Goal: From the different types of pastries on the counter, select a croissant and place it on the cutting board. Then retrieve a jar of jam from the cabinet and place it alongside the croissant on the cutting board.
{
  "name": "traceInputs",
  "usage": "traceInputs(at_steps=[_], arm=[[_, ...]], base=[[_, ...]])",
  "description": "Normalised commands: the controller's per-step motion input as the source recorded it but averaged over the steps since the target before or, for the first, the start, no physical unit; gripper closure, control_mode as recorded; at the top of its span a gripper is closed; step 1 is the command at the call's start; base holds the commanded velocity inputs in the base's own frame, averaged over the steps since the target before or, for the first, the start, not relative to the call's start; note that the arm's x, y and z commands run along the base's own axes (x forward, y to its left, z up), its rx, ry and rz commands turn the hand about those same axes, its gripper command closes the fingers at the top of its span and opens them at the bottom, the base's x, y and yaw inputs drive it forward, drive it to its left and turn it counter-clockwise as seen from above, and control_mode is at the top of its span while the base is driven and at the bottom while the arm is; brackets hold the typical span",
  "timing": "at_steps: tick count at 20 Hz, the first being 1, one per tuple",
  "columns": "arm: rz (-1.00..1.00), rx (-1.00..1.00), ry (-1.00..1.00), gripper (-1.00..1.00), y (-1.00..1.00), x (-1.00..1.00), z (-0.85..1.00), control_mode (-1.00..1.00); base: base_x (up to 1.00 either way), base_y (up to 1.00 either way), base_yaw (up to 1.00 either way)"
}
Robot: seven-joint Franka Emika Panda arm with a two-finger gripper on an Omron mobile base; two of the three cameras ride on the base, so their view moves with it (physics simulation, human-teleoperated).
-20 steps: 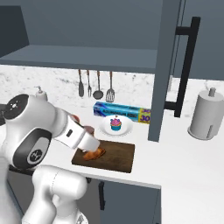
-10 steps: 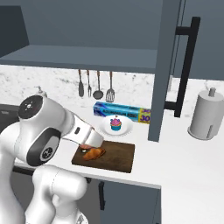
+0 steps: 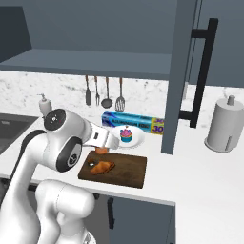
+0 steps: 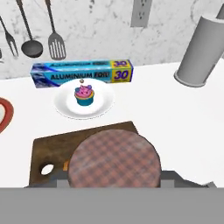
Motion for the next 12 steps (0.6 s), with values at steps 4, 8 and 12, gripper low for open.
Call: traceInputs(at_steps=[4,8,12], arm=[[0.02,-0.01,-0.12,1.00,0.00,0.28,-0.53,-1.00],[0.06,-0.08,-0.29,1.00,0.00,0.84,-1.00,-1.00],[0.07,-0.07,-0.33,1.00,-0.04,0.82,-1.00,-1.00]], base=[[0.00,0.00,0.00],[0.00,0.00,0.00],[0.00,0.00,0.00]])
